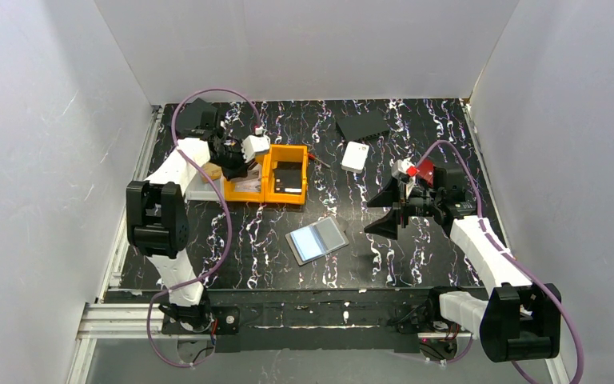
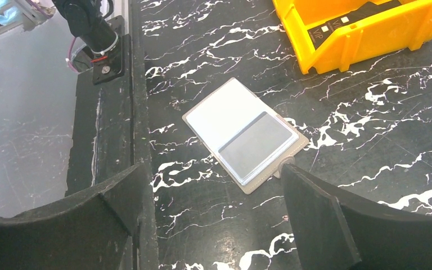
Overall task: Take the credit cards out of the card holder
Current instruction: Place the credit card in the storage box.
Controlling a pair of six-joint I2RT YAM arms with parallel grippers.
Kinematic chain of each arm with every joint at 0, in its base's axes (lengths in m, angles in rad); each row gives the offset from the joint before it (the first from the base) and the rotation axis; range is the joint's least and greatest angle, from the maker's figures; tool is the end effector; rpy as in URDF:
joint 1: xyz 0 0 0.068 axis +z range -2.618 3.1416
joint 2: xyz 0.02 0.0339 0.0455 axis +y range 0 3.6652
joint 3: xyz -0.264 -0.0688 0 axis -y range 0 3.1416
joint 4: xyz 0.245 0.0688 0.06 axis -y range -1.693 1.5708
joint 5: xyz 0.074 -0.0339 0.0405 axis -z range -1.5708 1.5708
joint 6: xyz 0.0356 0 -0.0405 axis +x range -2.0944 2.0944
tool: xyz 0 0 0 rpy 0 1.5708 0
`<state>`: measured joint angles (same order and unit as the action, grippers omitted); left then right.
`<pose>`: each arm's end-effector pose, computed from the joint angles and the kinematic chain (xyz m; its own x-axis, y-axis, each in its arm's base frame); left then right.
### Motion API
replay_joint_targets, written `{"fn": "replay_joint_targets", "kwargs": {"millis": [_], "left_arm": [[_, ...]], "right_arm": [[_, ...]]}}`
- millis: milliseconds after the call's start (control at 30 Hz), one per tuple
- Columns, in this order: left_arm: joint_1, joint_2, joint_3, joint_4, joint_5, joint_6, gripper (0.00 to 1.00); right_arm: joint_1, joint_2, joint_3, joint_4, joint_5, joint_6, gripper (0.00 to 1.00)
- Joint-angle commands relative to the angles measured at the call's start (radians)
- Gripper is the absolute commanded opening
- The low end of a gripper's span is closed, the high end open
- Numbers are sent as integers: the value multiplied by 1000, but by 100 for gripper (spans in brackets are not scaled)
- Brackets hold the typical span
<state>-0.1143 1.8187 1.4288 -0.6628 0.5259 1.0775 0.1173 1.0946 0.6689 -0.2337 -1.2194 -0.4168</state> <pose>0.3815 -0.0618 0.2408 -0.1043 0.7787 -0.6186 0.9239 0.3062 0.2297 0.2097 0.0584 0.2488 -0.2417 -0.1688 -0.9556 -0.9570 0.2041 0.2060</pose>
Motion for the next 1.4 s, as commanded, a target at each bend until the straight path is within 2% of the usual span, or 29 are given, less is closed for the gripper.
{"fn": "replay_joint_targets", "kwargs": {"millis": [0, 333, 533, 767, 867, 1367], "left_arm": [[-1, 2, -26, -32, 38, 30, 0], [-1, 35, -37, -80, 90, 97, 0], [0, 83, 13, -121, 103, 119, 0], [0, 141, 67, -137, 99, 107, 1], [1, 156, 77, -107, 57, 68, 3], [2, 149, 132, 24, -39, -49, 33]], "right_arm": [[-10, -17, -8, 48, -40, 25, 98], [-27, -38, -35, 126, -55, 98, 98], [-30, -44, -39, 143, -64, 115, 98], [-34, -47, -42, 153, -67, 125, 98], [-37, -47, -42, 158, -71, 131, 98], [-48, -47, -51, 189, -93, 162, 98]]}}
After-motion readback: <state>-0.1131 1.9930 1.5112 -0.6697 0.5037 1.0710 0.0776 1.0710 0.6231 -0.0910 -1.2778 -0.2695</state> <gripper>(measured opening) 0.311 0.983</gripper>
